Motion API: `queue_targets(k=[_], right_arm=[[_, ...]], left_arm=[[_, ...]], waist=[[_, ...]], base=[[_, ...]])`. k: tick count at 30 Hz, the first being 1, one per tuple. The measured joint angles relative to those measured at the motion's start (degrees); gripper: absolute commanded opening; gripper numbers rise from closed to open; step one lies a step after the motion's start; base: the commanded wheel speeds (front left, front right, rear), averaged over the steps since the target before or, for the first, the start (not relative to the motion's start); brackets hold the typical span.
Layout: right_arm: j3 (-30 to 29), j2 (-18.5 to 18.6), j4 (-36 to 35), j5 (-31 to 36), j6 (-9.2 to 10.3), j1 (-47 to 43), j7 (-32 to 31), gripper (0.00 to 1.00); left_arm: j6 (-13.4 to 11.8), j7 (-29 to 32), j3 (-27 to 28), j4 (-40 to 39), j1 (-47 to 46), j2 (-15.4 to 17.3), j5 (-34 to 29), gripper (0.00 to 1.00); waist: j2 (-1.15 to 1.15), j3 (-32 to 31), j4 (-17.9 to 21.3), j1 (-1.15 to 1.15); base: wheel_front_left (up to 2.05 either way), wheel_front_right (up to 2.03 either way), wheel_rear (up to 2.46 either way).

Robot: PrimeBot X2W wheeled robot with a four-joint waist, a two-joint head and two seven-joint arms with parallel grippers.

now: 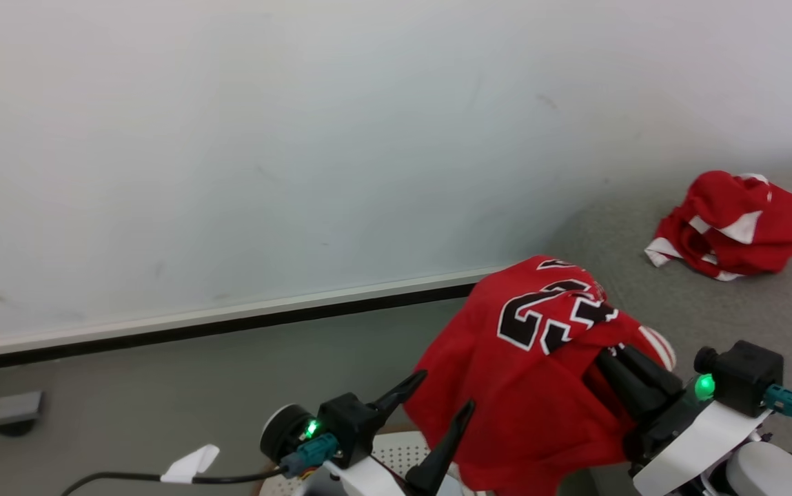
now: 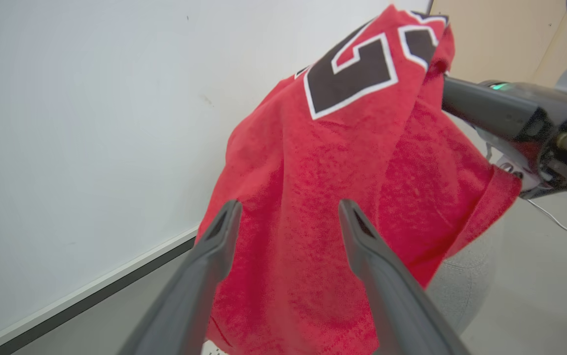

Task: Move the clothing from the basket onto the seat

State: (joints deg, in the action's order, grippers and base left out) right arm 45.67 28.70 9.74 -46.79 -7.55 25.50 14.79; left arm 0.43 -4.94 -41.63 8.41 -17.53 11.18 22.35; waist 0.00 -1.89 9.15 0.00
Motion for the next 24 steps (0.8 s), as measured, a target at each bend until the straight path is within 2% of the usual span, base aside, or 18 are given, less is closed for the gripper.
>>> queue_targets(k=[17, 24], right_arm=[[-6.62, 3.41, -2.76, 1.29, 0.00, -2.42, -0.68, 0.00], [-11.04, 3.53, -3.75, 1.52, 0.00, -4.00, -0.53, 0.00]], left_arm=[[0.27, -1.16, -2.37, 0.36, -0.16, -2.31, 0.14, 1.00], [0.74, -0.94, -3.42, 0.10, -1.30, -2.52, -0.05, 1.00]], waist=[[0.00, 2.04, 13.30, 0.01], [0.00, 4.36, 15.90, 0.00]], base=[[0.00, 0.00, 0.00], [0.00, 0.00, 0.00]])
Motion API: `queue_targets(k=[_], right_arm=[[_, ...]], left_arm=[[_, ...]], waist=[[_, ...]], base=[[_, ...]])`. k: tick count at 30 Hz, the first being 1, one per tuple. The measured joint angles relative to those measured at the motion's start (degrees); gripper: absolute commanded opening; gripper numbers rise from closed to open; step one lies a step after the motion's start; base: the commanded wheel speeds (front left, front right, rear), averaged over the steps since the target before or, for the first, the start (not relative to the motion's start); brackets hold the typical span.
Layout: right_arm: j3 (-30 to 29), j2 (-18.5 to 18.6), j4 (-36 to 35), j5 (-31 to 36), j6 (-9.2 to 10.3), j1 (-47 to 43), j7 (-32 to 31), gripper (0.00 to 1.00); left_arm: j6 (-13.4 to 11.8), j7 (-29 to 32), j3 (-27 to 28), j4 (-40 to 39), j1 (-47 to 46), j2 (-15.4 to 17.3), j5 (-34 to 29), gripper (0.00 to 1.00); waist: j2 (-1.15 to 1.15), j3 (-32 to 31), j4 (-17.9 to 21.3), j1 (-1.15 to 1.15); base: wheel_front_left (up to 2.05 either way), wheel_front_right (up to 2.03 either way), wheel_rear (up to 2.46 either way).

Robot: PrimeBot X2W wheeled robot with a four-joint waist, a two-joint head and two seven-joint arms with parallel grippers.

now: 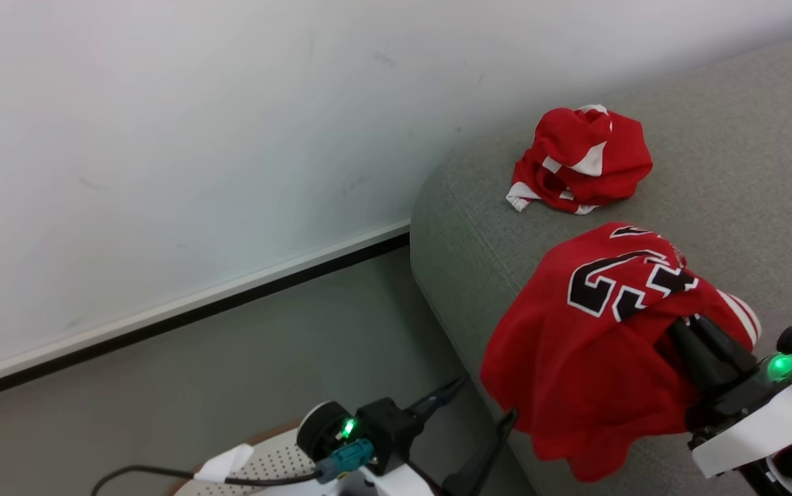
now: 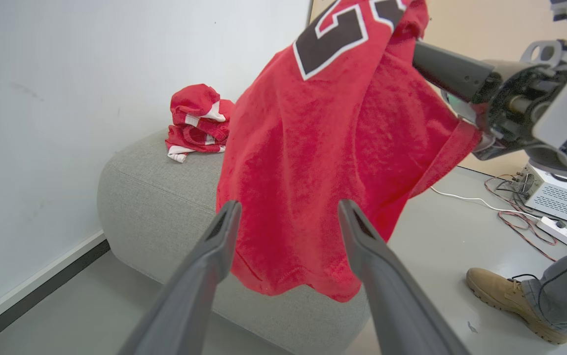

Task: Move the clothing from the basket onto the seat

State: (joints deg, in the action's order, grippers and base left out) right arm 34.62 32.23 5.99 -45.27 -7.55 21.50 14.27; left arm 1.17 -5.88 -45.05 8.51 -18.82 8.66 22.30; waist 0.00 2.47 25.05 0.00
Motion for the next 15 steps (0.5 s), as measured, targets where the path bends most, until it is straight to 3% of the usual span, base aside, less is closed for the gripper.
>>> queue_targets(k=[6, 15], right_arm=[[-6.11, 0.07, 0.68, 2.18, 0.00, 1.18, 0.43, 0.00], [-24.39, -3.07, 7.17, 6.61, 0.00, 15.94, 0.70, 0.00]], left_arm=[[0.60, 1.47, -0.68, -1.43, -3.92, -0.15, -1.22, 1.00], [3.92, 6.75, -2.13, -5.46, -17.54, 1.99, -5.77, 1.00]], waist=[[0.00, 3.47, -0.49, 0.00], [0.00, 15.60, -2.40, -0.01]], base=[[0.00, 0.00, 0.00], [0.00, 0.00, 0.00]])
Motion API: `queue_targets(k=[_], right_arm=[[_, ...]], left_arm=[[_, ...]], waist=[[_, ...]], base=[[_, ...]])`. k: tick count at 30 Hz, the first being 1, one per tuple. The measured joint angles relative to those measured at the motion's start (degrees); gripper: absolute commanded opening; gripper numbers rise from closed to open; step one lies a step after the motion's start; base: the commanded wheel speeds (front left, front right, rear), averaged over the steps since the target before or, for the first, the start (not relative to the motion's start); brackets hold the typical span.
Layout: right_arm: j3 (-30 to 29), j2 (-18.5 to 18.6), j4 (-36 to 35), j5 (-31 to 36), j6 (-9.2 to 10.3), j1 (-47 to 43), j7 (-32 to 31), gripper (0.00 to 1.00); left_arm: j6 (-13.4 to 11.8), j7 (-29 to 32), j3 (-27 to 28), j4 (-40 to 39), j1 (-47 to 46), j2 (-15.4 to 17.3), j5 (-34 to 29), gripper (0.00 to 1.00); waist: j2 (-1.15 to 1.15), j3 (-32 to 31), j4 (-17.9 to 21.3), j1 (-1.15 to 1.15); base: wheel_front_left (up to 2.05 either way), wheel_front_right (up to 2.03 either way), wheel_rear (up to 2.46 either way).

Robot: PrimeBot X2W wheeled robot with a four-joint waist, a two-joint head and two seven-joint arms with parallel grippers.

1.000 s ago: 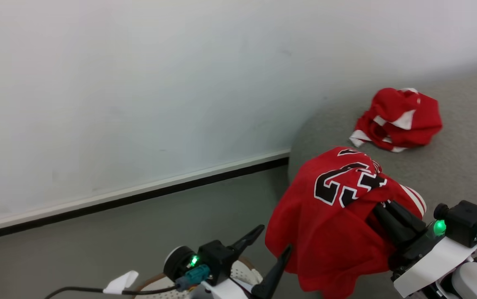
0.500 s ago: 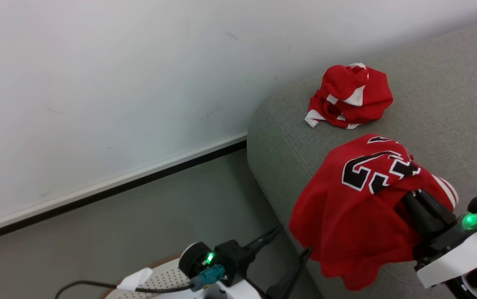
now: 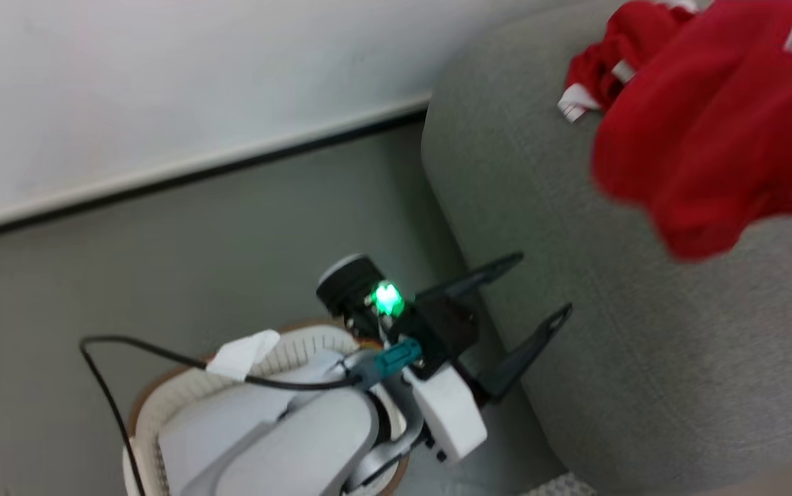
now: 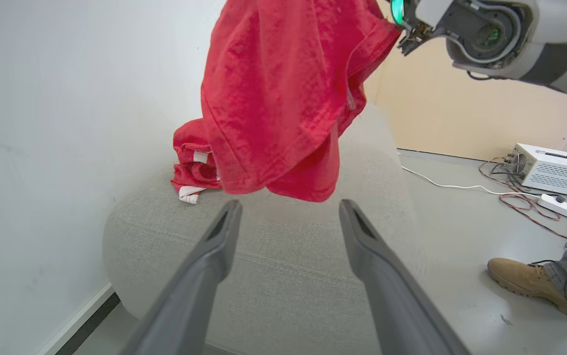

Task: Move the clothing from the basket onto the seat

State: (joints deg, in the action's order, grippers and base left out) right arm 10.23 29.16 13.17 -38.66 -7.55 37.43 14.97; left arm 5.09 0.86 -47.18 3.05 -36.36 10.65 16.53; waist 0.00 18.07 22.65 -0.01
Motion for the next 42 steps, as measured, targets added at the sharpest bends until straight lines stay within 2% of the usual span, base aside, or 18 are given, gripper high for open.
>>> queue_targets(k=[6, 12, 17, 20, 21, 23, 24, 29, 38, 42], right_arm=[[-9.61, 2.45, 9.09, 1.90, 0.00, 12.51, 0.07, 0.00], [-14.30, 4.56, 22.40, 4.61, -0.01, 22.00, -0.20, 0.00], [-20.68, 3.74, 35.78, 8.91, 0.00, 25.37, -0.02, 0.00], [-24.26, 1.76, 39.73, 11.55, 0.00, 24.66, 0.00, 0.00], [-25.07, 1.14, 39.92, 12.29, -0.01, 23.87, 0.00, 0.09], [-27.29, 0.04, 39.40, 13.86, 0.00, 21.39, 0.00, 0.58], [-28.28, -0.45, 38.79, 14.23, -0.01, 20.02, 0.00, 1.00], [-30.77, -2.40, 33.30, 16.77, -0.01, 13.55, 0.07, 1.00], [-27.28, -5.58, 18.70, 19.33, -0.01, -3.85, 0.07, 1.00], [-25.50, -7.13, 12.39, 19.54, -0.01, -11.44, 0.08, 1.00]], left_arm=[[1.13, 1.38, -1.45, -2.15, -7.08, -0.44, -1.10, 1.00], [1.43, 1.93, -2.26, -3.61, -10.16, -0.90, -1.49, 1.00], [1.33, 1.83, -2.96, -3.94, -10.74, -1.58, -1.86, 1.00], [0.74, 0.80, -2.68, -3.77, -10.72, -1.56, -1.88, 1.00], [0.65, 0.26, -2.53, -3.77, -10.67, -1.57, -1.82, 1.00], [0.32, -0.90, -2.08, -3.59, -10.34, -1.45, -1.54, 1.00], [0.13, -1.14, -1.79, -3.43, -10.09, -1.24, -1.29, 1.00], [-1.12, -3.53, -0.11, -2.29, -7.92, -0.54, 0.10, 1.00], [-8.65, -9.99, 5.54, 2.08, 2.52, 0.73, 4.88, 1.00], [-11.25, -12.12, 7.44, 4.54, 8.08, 1.30, 6.60, 1.00]], waist=[[0.00, 9.37, -2.41, -0.01], [0.00, 16.79, -6.09, -0.02], [0.00, 21.19, -9.77, -0.02], [0.00, 22.76, -11.79, -0.02], [0.00, 23.08, -12.30, -0.02], [0.00, 23.17, -12.98, -0.02], [0.00, 22.90, -13.07, -0.01], [0.00, 19.87, -12.66, 0.00], [0.00, 8.59, -11.82, 0.01], [0.00, 2.35, -12.00, 0.02]], base=[[0.00, 0.00, 0.00], [0.00, 0.00, 0.00], [0.00, 0.00, 0.00], [0.00, 0.00, 0.00], [0.00, 0.00, 0.00], [0.00, 0.00, 0.00], [0.00, 0.00, 0.00], [0.00, 0.00, 0.00], [0.00, 0.00, 0.00], [0.00, 0.00, 0.00]])
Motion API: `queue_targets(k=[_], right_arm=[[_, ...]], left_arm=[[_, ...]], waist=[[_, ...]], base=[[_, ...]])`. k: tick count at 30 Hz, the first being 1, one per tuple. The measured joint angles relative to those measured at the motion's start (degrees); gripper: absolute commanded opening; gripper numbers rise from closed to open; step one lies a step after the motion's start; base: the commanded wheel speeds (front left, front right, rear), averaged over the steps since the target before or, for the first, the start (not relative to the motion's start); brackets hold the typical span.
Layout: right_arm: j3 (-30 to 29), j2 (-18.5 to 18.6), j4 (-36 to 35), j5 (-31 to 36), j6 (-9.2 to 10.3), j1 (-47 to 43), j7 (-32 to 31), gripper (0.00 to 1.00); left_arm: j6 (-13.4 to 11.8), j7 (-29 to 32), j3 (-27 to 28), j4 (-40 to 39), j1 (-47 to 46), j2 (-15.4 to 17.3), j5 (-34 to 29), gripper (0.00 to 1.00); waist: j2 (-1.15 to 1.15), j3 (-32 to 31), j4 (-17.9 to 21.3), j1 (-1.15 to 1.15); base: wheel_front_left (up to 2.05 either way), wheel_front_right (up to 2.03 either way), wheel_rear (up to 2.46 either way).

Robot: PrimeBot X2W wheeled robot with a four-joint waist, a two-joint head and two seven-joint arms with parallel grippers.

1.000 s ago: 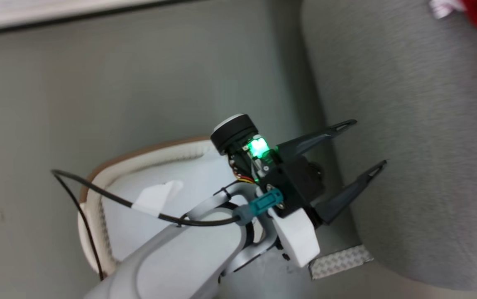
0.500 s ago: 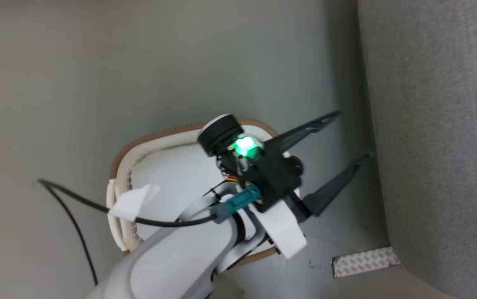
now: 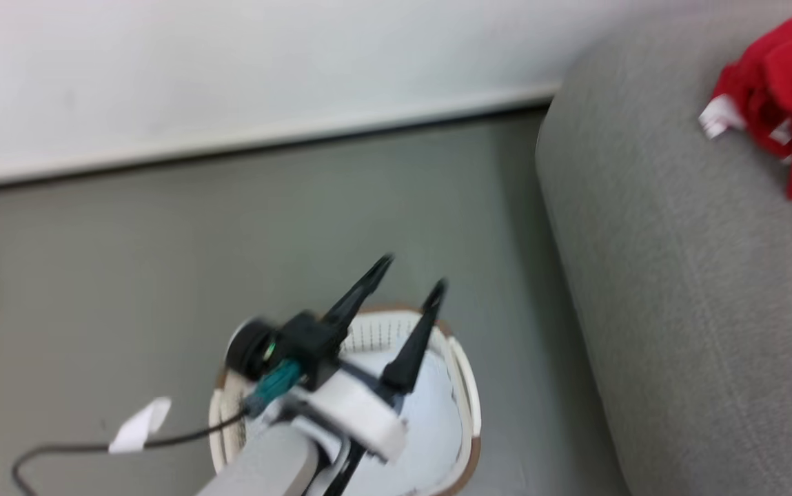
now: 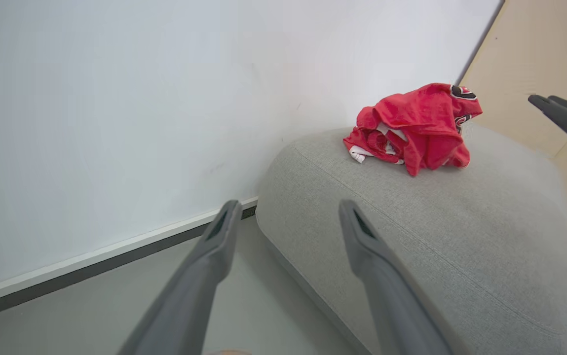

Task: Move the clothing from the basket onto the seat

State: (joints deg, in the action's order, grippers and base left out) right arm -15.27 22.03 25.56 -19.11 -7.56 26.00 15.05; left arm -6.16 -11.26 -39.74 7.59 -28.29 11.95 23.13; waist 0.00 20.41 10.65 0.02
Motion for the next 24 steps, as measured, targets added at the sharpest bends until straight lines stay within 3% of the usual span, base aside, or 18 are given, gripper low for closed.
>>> queue_targets(k=[4, 13, 19, 24], right_arm=[[3.46, -1.40, -4.70, 0.01, 0.00, -7.35, 0.00, 1.00], [11.78, -5.48, -9.13, -1.52, 0.00, -19.45, -0.01, 1.00], [12.84, -10.87, -10.37, -0.37, 0.00, -23.13, -0.01, 1.00], [13.28, -14.54, -10.63, 2.66, 0.01, -25.90, 0.00, 1.00]], left_arm=[[-1.59, -1.46, 2.31, 2.02, 6.21, 0.54, 3.52, 1.00], [-6.61, -3.54, 7.15, 3.38, 18.87, 2.23, 5.02, 1.00], [-9.29, -3.81, 11.96, 3.01, 25.44, 2.82, 2.52, 1.00], [-8.99, -3.81, 17.62, 2.77, 30.59, 1.45, 1.21, 1.00]], waist=[[0.00, -6.24, -0.66, 0.01], [0.00, -18.18, -3.33, 0.02], [0.00, -21.99, -5.89, 0.01], [0.00, -23.46, -6.75, 0.00]], base=[[0.00, 0.00, 0.00], [0.00, 0.00, 0.00], [0.00, 0.00, 0.00], [0.00, 0.00, 0.00]])
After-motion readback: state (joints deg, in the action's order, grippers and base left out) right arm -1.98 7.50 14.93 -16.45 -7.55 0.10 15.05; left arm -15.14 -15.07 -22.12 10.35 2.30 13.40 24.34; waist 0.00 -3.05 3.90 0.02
